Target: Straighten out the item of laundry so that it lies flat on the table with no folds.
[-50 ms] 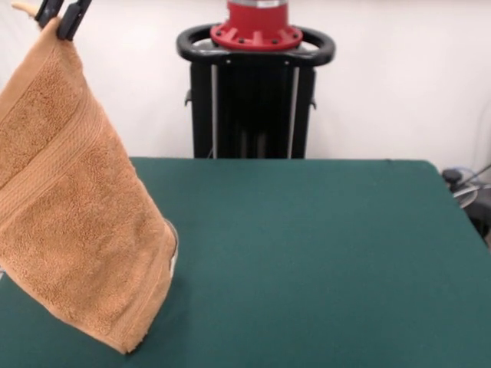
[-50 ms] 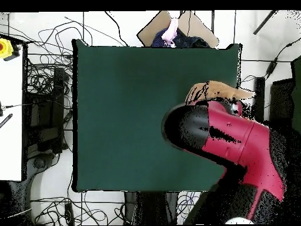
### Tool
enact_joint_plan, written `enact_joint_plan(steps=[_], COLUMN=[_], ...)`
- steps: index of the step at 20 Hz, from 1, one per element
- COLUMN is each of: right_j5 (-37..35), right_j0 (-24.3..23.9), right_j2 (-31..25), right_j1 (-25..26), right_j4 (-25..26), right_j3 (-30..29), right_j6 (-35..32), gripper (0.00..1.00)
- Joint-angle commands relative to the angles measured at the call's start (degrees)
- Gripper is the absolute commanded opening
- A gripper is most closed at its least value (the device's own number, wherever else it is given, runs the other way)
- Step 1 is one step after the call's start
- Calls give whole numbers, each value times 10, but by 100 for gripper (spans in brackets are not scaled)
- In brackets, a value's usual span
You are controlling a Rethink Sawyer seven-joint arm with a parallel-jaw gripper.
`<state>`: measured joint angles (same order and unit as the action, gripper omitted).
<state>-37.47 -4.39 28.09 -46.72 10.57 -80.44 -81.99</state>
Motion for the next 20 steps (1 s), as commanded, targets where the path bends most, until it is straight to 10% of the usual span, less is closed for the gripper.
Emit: enact_joint_plan(steps=[1, 20], right_j5=[32, 43], right_j0=[-15, -45], right_j2=[-67, -84], right_j1=[20, 19], right_j4=[9, 27], right_j3=[12, 22], right_j6=[-48, -19], gripper=[0, 0])
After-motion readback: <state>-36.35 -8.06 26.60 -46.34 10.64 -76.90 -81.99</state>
